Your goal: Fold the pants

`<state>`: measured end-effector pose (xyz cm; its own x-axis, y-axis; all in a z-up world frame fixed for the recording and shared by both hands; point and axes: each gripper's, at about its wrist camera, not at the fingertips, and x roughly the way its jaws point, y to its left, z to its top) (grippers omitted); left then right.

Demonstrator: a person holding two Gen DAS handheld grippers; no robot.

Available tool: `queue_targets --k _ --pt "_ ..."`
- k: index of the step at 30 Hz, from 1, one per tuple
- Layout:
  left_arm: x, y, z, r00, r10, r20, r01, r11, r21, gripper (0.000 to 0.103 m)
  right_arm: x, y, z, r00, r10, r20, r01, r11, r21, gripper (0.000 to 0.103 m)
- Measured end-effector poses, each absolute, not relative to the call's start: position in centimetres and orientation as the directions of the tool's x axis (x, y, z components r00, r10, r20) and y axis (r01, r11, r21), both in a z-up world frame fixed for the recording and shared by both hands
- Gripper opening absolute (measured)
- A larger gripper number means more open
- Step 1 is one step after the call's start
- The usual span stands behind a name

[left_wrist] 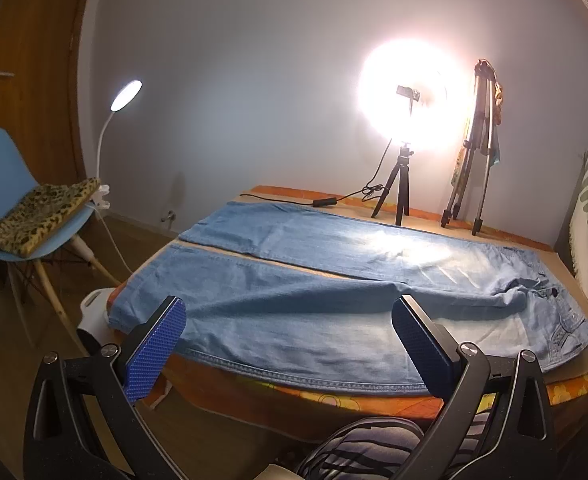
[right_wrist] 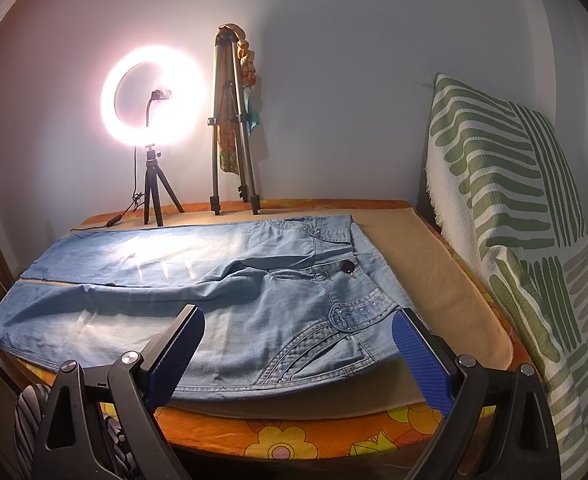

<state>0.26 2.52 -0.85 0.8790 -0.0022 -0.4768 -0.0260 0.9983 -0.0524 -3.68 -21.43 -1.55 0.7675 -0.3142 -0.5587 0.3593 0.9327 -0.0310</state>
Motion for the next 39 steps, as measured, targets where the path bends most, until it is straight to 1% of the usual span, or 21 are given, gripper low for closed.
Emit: queue_targets --k 9,39 --pt "0.38 2.49 -0.87 0.877 0.0 -0.48 -0.028 0.998 -0.05 0.102 -3.66 -21.43 -1.51 0.765 -0.317 -0.561 0.368 0.93 -0.023 0.093" --pt "0.05 2.48 -1.16 0.88 0.012 -0.475 -0.036 0.998 -0.042 0.102 -4.04 -21.78 -1.72 0.768 -0.317 -0.556 0.373 0.928 -0.014 0.09"
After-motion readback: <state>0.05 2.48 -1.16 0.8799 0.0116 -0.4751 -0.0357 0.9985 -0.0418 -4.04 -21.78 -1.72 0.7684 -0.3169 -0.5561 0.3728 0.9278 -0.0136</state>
